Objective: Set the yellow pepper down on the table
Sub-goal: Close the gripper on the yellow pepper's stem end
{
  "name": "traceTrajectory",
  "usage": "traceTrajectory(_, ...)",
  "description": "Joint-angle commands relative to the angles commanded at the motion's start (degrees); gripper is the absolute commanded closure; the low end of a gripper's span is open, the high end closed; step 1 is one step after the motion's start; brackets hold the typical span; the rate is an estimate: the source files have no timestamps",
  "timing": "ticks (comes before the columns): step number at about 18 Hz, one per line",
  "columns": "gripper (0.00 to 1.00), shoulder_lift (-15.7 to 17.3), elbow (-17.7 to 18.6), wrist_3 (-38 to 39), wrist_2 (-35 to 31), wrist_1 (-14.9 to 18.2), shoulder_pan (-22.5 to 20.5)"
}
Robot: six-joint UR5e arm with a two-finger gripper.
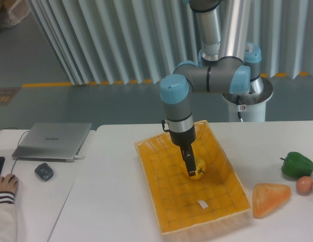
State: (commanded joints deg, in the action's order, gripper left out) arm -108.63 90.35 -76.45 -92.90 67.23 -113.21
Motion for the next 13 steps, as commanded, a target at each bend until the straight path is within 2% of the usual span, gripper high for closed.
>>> traceTrajectory(9,0.0,-1.05,1.32,-11.08,-3.25,3.69,1.06)
traceTrajectory(13,0.0,-1.41,2.29,-11.35,-4.75,3.96,1.24)
